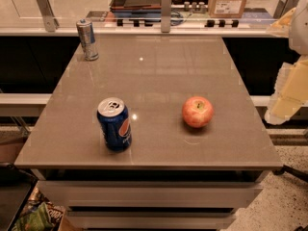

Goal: Move pepsi can near redbull can

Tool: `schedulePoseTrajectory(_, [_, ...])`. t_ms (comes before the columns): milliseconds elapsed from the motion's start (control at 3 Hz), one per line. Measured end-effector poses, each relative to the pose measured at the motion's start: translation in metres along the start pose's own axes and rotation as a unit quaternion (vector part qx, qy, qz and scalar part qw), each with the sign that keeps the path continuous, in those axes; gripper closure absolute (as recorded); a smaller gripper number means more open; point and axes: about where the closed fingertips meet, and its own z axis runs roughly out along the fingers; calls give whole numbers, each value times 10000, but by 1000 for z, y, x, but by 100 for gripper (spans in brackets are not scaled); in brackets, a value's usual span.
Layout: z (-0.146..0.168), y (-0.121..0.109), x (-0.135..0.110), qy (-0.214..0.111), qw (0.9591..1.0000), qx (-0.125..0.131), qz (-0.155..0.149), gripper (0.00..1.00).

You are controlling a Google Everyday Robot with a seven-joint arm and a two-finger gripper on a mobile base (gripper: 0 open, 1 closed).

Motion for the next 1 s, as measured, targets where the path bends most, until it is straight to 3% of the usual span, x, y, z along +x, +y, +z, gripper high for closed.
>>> schedulePoseTrajectory(333, [0, 0, 0, 0, 10000, 1, 0, 0])
schedulePoseTrajectory(667, [-1, 13, -13, -200, 9997, -112, -92, 0])
schedulePoseTrajectory(1000, [10, 35, -38, -677, 9966, -404, -240, 0])
